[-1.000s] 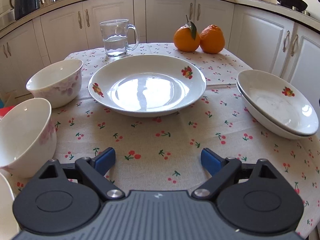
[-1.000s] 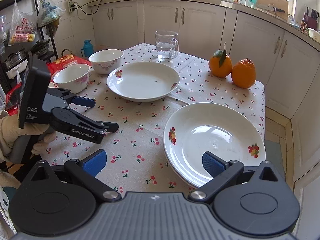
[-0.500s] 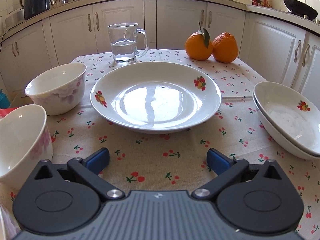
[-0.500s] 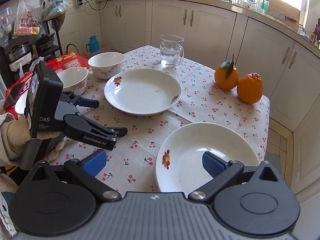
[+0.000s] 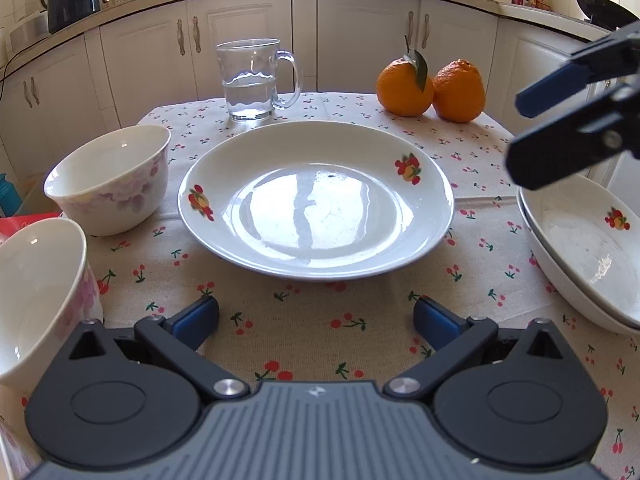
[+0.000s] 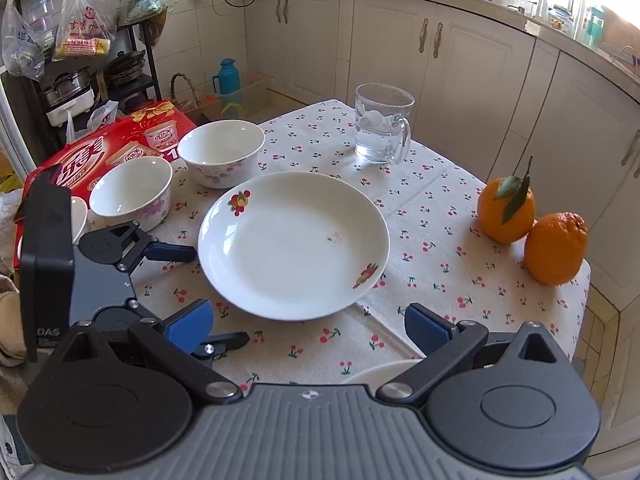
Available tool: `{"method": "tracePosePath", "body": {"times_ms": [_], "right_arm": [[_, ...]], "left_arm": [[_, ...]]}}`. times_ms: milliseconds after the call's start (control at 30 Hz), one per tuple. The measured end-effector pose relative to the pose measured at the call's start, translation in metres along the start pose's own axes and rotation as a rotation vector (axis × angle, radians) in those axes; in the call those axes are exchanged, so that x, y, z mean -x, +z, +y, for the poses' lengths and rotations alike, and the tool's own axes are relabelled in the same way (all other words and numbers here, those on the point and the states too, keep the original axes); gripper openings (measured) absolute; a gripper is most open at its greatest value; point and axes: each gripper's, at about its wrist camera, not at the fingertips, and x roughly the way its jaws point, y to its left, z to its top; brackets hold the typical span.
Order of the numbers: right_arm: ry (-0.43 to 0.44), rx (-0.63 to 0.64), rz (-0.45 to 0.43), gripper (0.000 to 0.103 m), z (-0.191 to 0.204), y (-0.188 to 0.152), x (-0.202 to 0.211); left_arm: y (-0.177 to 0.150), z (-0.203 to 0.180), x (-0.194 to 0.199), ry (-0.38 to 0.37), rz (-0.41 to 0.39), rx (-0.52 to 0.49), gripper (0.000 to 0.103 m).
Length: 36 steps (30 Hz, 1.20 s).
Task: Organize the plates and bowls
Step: 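Move the right tool to another white plate and grip its rim, then lift the gripped white plate with the right tool toward the plate stack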
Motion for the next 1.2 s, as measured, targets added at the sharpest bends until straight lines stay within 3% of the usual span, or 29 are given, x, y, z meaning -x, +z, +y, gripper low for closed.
{"method": "tracePosePath", "body": {"times_ms": [500, 567, 833, 1200], "right_arm": [[0.139, 0.029, 0.084, 0.103, -0.051, 0.054, -0.093], [0.159, 0.037, 0.090, 0.102, -0.056, 0.060, -0.103], [0.233, 0.058, 0.142, 0.086, -0.069, 0.082, -0.140], [0.316, 0.071, 0.180, 0.076, -0.073, 0.095, -0.169]], "left_arm": [[0.007, 0.001, -0.008, -0.032, -0.011, -0.019, 0.099], [0.008, 0.003, -0.007, -0.032, -0.015, -0.012, 0.092], [0.010, 0.006, -0.005, -0.035, -0.023, -0.002, 0.085], [0.011, 0.009, -0.004, -0.033, -0.021, -0.001, 0.082]]}}
